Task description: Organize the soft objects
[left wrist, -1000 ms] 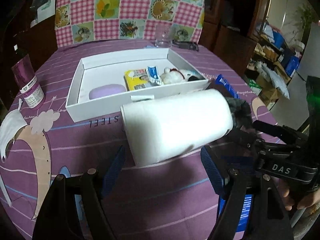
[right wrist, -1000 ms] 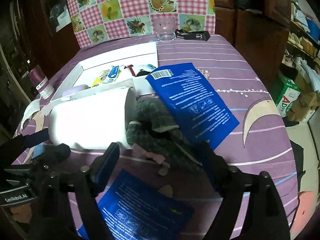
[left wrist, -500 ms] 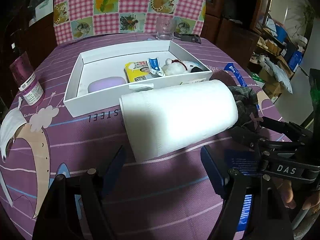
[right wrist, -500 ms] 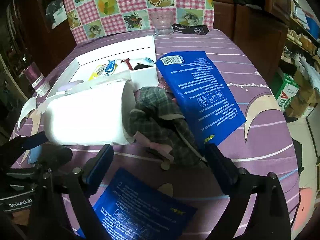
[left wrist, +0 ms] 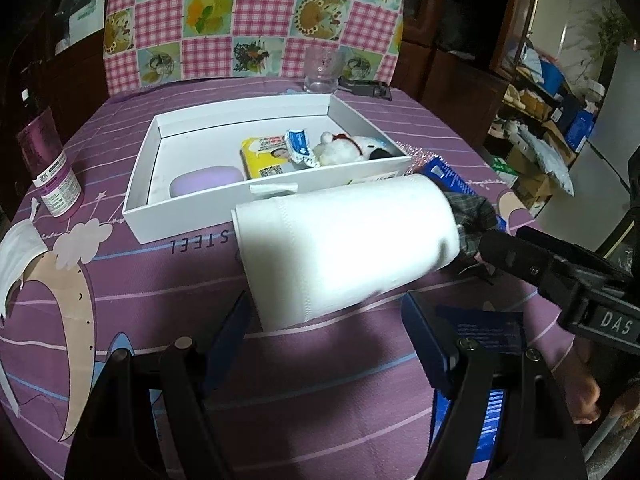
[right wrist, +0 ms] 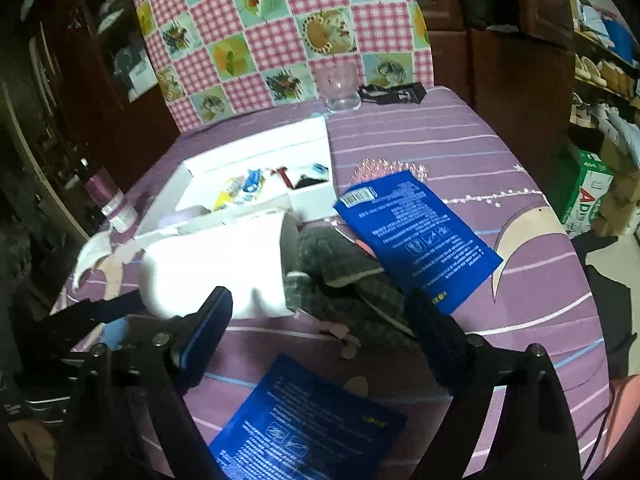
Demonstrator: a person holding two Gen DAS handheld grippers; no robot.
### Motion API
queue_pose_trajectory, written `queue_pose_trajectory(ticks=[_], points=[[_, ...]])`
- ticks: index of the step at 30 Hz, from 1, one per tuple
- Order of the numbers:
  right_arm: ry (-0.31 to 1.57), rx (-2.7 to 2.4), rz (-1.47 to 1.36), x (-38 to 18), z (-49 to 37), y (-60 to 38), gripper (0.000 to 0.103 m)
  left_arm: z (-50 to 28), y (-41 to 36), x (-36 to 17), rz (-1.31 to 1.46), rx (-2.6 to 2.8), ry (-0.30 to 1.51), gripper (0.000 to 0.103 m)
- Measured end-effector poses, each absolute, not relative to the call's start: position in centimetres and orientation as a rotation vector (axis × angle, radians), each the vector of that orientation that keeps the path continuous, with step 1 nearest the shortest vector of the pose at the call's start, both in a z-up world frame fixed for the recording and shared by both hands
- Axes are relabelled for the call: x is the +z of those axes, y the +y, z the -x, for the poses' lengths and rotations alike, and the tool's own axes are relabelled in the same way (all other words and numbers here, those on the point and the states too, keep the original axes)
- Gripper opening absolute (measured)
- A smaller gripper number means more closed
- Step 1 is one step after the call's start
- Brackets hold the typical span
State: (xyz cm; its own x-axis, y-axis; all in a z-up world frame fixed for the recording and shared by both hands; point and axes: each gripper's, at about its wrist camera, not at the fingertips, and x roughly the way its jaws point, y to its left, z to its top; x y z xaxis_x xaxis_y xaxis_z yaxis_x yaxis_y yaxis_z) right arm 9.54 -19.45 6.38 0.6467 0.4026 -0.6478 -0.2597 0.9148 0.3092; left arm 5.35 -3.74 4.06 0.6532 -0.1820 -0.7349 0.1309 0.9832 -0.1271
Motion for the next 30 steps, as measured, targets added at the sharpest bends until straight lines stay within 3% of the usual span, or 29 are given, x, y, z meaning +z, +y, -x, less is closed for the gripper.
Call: queue_pose_trajectory(ticks=[5, 16, 22, 30], points=[[0.725, 0.384, -0.242, 7.2, -9.0, -20.5, 0.076, -5.4, -3.6, 4.2, 0.080, -0.180, 0.834, 0.078], [0.648, 0.345, -0.325, 7.8, -8.7, -22.0, 0.074, -5.6, -3.7, 3.7, 0.060, -0.150, 0.868, 0.078], [0.706, 0.388, -0.375, 7.3, -9.4, -22.6, 0.058, -5.7, -3.5, 3.7, 0.060, -0.148, 0.883, 0.078], [0.723, 0.371, -0.368, 7.4, -9.0, -23.2, 0.058, -5.6, -3.5, 3.6, 0.085, -0.191, 0.915, 0.078]])
